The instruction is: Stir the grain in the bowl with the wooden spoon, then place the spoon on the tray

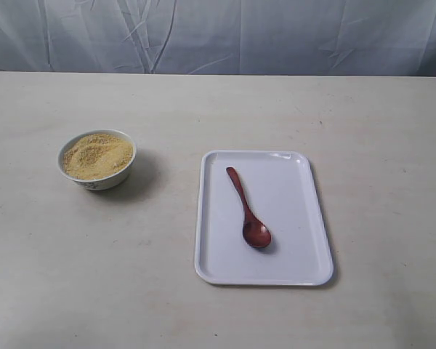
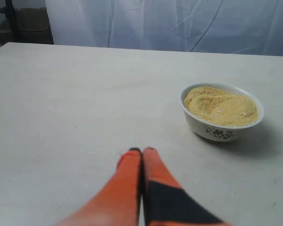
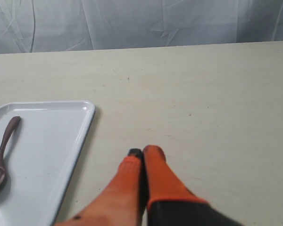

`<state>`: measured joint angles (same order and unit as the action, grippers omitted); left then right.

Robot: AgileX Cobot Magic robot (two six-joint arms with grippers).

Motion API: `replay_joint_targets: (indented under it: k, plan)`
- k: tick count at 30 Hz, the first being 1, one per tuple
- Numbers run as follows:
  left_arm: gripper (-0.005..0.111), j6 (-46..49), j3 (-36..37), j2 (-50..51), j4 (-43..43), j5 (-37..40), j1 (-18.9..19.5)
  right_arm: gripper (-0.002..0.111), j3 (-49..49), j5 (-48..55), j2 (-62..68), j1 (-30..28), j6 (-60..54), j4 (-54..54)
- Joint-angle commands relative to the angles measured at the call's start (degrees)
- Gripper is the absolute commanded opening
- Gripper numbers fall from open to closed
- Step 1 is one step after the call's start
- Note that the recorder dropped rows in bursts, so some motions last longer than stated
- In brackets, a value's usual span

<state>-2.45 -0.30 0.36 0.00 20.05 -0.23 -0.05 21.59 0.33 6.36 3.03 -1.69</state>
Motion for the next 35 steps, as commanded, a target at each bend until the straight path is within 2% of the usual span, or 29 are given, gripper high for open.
replay_joint_targets:
  k: [1, 35]
  plan:
    - [0.000, 0.0, 0.3, -0.4, 0.0, -0.8, 0.1, 0.002, 0.1, -0.8, -0.3, -0.3, -0.4, -0.8]
    - [0.000, 0.0, 0.3, -0.4, 0.0, -0.8, 0.1, 0.002, 0.1, -0.9, -0.3, -0.3, -0.4, 1.2]
